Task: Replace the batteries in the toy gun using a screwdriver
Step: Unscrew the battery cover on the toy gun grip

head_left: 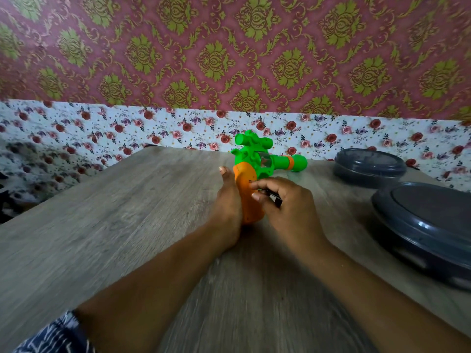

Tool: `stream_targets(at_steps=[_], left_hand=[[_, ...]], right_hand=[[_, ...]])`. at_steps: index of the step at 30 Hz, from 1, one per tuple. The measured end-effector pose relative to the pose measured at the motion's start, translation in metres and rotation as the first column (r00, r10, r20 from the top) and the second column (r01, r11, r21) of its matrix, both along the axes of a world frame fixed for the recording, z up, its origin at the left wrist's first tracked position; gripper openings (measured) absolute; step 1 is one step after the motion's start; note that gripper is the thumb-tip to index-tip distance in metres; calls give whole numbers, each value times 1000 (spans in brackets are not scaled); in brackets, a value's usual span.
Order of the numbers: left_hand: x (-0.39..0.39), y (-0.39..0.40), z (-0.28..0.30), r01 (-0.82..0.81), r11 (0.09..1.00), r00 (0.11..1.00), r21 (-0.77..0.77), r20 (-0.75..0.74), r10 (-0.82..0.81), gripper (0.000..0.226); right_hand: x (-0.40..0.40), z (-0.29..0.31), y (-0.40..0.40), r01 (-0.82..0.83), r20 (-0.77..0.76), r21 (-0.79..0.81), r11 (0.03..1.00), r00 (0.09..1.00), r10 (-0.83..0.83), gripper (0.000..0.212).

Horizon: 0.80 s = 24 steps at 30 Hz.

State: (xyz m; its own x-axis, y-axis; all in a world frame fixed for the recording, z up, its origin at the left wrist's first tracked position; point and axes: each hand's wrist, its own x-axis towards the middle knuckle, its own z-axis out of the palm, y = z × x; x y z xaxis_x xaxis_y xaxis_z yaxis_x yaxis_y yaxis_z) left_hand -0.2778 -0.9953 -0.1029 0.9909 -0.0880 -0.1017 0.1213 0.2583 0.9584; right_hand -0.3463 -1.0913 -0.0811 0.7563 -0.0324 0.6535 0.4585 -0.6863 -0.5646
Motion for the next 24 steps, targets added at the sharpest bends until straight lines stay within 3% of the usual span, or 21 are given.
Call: stream_targets(at_steps=[4,7,15,24], left_hand=[[-10,-3,3,36,999,996,-22,81,-34,72],[-14,-4,3,43,999,990,1,133,-43,83],[-15,-4,5,16,999,993,40,114,-20,66],[-19,-3,8,39,997,988,69,148,-49,72]], right_hand=[[-2,-1,5,37,62,-123,992,998,-29,26],[-2,-3,6,66,82,-164,984,995,-53,24],[4,-9,5,-1,18,59,998,1000,0,17],[4,-10,5,-19,-18,112,993,1000,22,14]])
